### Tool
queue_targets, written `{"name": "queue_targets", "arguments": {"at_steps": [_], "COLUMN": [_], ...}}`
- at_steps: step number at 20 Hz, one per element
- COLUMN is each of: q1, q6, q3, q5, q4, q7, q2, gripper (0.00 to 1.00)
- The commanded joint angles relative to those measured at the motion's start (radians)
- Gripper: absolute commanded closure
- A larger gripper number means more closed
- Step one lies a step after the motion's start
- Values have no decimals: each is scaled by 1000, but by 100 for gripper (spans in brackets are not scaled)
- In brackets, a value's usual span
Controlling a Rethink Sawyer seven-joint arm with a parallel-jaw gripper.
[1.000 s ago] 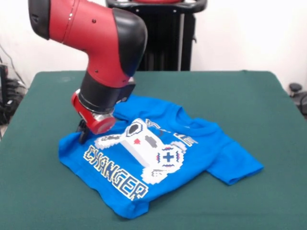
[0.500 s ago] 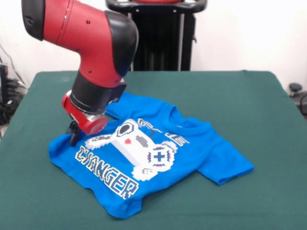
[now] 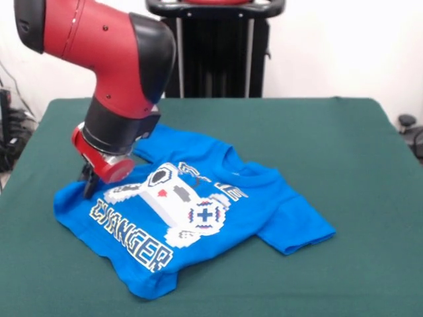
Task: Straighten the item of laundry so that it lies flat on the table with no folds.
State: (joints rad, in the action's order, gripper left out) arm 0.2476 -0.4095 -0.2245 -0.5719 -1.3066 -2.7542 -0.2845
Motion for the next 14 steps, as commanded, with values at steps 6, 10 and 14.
{"name": "queue_targets", "arguments": {"at_steps": [6, 10, 14], "q1": [-38, -19, 10], "q6": [-138, -221, -273], "q3": [85, 122, 168], "q5": [-29, 0, 30], "q4": [-67, -104, -158], "q7": [157, 222, 257], "q2": [-6, -83, -141], "gripper": [0, 0, 0]}}
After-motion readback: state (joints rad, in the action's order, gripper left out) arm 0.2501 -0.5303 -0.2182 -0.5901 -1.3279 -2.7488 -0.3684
